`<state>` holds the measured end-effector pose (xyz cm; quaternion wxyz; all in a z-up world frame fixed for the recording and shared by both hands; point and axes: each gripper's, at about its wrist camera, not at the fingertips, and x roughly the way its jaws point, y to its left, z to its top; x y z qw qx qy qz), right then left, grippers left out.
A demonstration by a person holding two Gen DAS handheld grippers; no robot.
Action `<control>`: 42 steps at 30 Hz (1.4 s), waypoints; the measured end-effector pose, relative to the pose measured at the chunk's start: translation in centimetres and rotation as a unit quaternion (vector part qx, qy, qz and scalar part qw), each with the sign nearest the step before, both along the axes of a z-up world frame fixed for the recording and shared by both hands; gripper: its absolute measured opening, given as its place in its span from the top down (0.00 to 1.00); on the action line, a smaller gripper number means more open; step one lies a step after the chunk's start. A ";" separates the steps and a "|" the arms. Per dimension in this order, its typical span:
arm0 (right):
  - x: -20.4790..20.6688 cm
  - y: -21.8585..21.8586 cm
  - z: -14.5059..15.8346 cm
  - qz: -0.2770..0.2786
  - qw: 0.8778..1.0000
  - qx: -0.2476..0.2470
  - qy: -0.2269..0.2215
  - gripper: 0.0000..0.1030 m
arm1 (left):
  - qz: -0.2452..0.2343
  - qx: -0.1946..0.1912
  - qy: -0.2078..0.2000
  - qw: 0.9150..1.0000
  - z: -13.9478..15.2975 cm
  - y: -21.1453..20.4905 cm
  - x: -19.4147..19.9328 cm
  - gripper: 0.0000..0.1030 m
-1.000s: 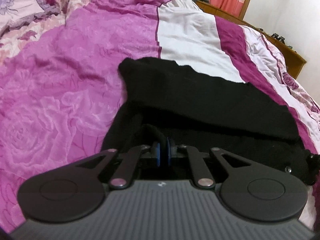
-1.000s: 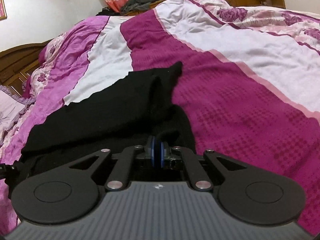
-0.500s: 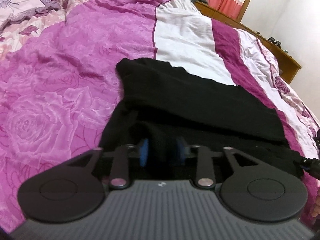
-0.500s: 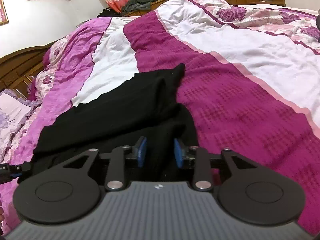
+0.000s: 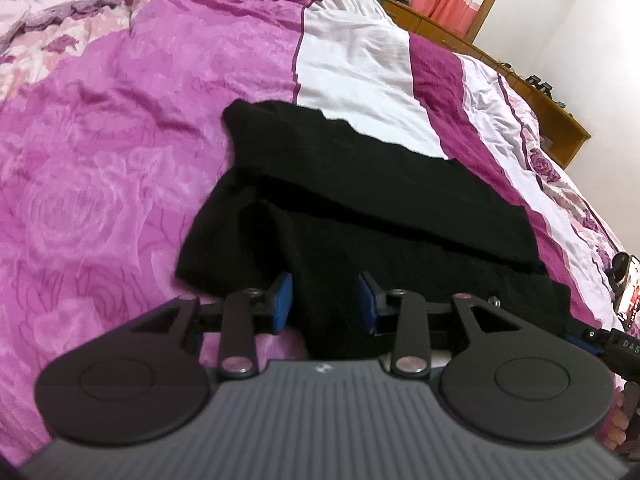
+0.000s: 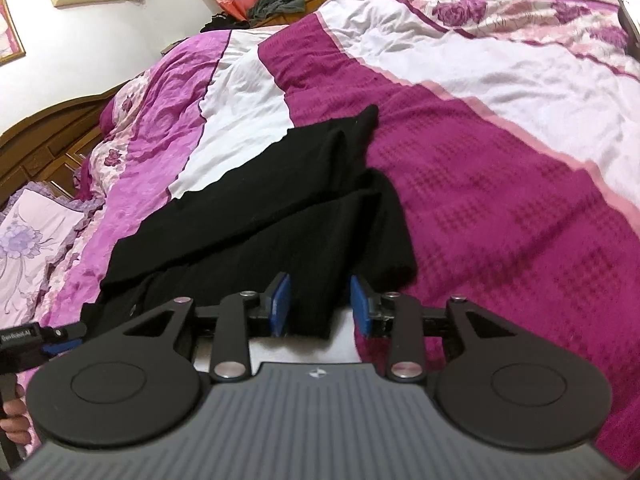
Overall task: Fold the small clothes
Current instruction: 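Open both tools and move them to the new folded edge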
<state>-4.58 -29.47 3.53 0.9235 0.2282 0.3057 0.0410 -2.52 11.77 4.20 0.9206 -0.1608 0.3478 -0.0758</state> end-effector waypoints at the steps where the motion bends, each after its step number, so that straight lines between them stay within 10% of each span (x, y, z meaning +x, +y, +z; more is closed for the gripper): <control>1: -0.1 0.0 -0.2 -0.001 1.000 0.006 0.004 0.59 | 0.001 -0.001 0.003 1.000 -0.2 0.0 -0.2 0.63; 42: 1.1 -0.2 -1.1 -0.003 0.998 0.055 0.005 0.61 | -0.024 -0.050 0.006 0.998 -1.6 -1.4 -0.3 0.68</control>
